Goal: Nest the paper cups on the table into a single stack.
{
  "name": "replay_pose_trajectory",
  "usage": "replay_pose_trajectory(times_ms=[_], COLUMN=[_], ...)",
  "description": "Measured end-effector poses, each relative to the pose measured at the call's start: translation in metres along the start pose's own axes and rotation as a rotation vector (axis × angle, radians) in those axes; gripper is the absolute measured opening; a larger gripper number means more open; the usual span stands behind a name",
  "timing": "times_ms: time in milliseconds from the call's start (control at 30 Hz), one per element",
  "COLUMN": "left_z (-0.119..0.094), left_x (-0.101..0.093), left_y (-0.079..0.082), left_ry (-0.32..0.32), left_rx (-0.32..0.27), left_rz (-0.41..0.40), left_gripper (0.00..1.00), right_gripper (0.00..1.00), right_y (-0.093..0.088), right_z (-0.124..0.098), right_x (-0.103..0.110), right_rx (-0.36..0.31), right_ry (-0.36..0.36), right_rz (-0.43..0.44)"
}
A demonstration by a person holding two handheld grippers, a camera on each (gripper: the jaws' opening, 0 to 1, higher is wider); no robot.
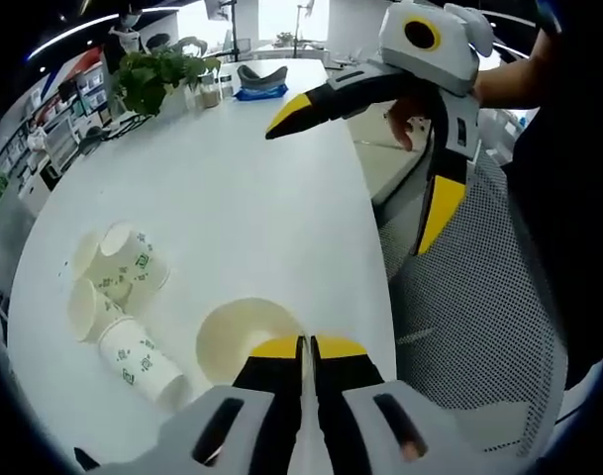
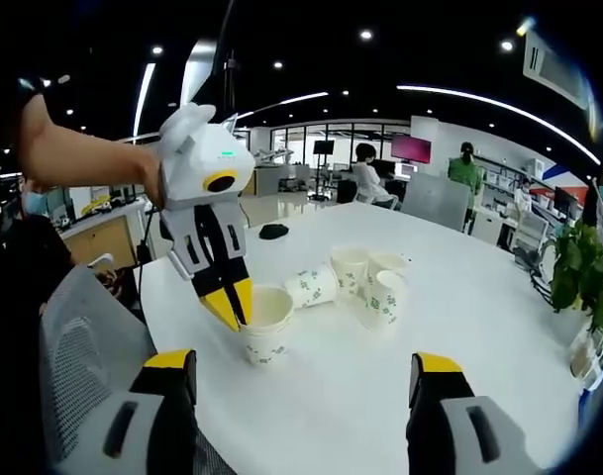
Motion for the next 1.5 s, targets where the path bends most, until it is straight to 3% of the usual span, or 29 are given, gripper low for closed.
replay_pose_trajectory(times_ms=[600,833,933,1167,1500], left_z=[0.001,-0.012,-0.022,-0.044,-0.051], left_x=[0.002,0.008,0.014,0.037,0.065], left_y=[0.000,0.005,0.008,0.006,-0.003], left_ry=[-0.009,0.014,0.034,0.109,0.209], left_rx=[-0.009,-0.109,-0.199,-0.323,-0.396], left_rz=[0.012,0.002,-0.050,-0.155,-0.288], left_gripper=[0.00,0.15,0.19,0.26,0.35], right_gripper=[0.89,0.90,0.91,0.93,0.94], right_y=[-0.003,-0.005,-0.006,-0.006,-0.005], right_z=[0.001,0.002,0.002,0.001,0.000], right_x=[-0.001,-0.001,-0.003,-0.005,-0.006], right_rx=[0.008,0.004,0.003,0.004,0.016], right_ry=[-0.003,-0.001,0.000,-0.005,-0.016], right_rz=[0.003,-0.002,0.001,0.008,0.023])
Point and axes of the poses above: the point that each gripper's makers call its tool centre point, and the gripper's own axes: z roughly forward along the fingers, x roughly to its left, y roughly out of its top, the point moved 10 cm from there along -z, roughly backward along the fingers, and after that the axes turned 11 degrees about -z, right-handed, at the moved point
